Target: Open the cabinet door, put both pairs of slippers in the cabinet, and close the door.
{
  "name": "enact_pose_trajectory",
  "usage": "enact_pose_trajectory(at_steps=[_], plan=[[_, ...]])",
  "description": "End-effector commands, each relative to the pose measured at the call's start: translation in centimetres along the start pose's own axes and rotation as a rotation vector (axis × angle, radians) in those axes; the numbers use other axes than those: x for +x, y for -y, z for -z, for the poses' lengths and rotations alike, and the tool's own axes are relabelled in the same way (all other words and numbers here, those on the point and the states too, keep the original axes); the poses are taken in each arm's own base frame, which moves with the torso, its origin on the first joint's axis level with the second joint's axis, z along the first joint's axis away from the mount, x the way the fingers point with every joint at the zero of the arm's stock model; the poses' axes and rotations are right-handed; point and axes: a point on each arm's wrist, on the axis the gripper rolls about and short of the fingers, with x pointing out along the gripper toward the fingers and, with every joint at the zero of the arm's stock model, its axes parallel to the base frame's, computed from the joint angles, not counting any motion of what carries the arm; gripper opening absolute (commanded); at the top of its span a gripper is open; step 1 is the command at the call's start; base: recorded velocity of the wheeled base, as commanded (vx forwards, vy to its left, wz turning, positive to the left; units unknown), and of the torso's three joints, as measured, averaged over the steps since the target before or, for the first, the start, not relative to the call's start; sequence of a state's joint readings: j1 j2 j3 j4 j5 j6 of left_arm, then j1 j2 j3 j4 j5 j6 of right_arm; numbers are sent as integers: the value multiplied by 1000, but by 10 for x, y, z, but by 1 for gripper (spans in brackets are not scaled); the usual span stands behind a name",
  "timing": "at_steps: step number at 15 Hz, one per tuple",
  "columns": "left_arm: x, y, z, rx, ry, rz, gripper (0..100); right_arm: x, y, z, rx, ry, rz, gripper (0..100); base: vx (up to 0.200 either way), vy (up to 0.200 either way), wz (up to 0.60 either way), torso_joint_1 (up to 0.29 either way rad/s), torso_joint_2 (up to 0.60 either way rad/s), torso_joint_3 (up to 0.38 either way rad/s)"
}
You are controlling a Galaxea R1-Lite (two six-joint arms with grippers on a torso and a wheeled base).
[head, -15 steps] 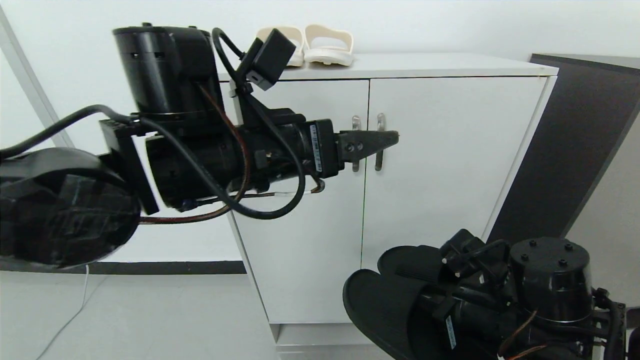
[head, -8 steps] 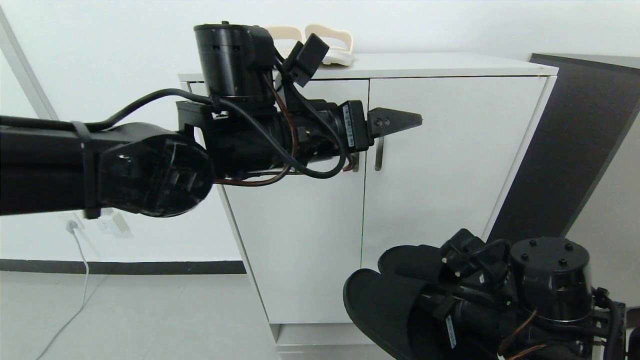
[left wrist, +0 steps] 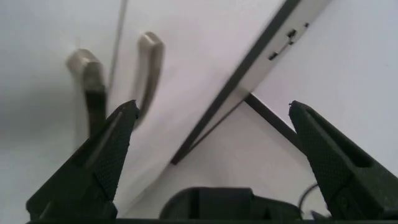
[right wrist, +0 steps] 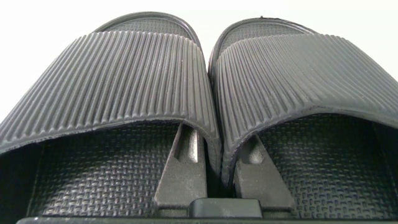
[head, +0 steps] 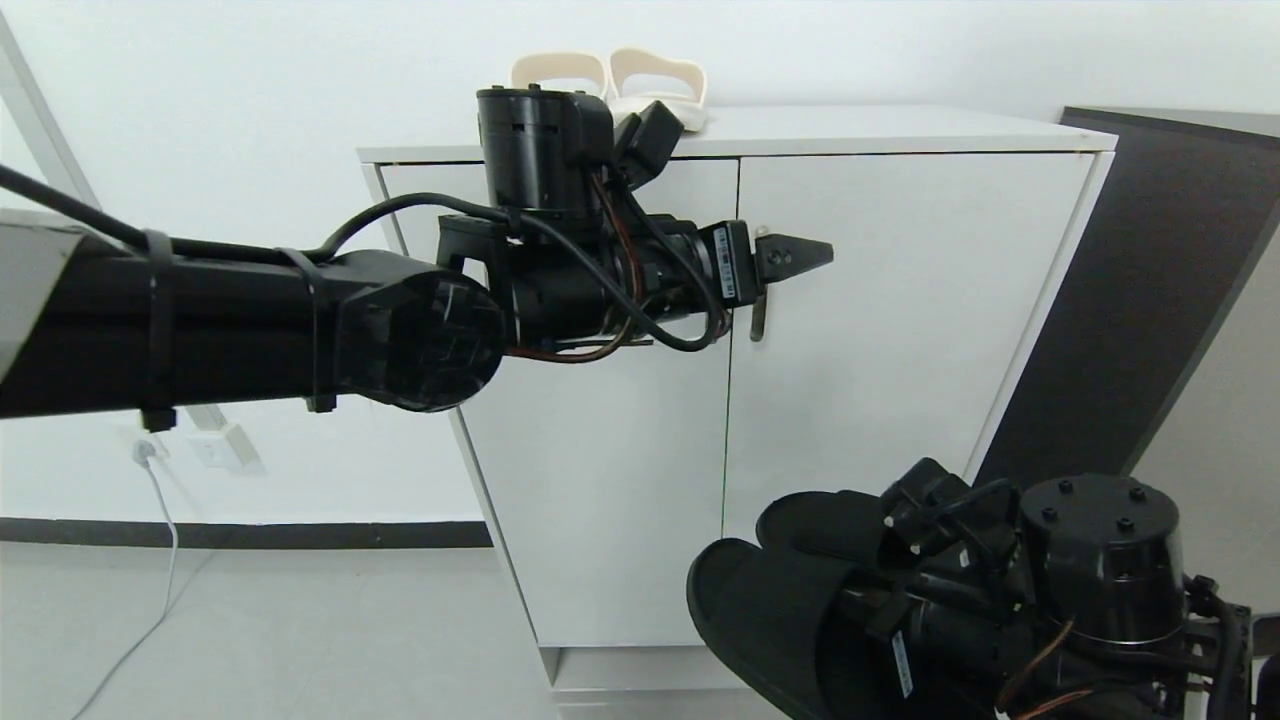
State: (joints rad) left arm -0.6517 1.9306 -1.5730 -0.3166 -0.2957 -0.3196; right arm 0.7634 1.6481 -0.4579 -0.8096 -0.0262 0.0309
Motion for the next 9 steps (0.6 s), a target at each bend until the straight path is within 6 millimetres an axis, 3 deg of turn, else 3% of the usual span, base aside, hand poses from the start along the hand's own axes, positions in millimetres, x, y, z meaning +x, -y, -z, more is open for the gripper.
enact_pose_trajectory(at_steps=[1,7,8,9], plan=[[12,-7,3,-1,5,-17,100,0,0,1,0,-3,0,0,0,0,0,0,0,0],[30,-15,8,-4,0,-35,100,0,0,2,-2,-9,3,0,0,0,0,0,0,0],[32,-15,9,-5,-1,-35,0,0,0,3,-2,-10,3,0,0,0,0,0,0,0],[32,-16,10,-5,-3,-34,0,0,0,3,-2,-10,3,0,0,0,0,0,0,0]])
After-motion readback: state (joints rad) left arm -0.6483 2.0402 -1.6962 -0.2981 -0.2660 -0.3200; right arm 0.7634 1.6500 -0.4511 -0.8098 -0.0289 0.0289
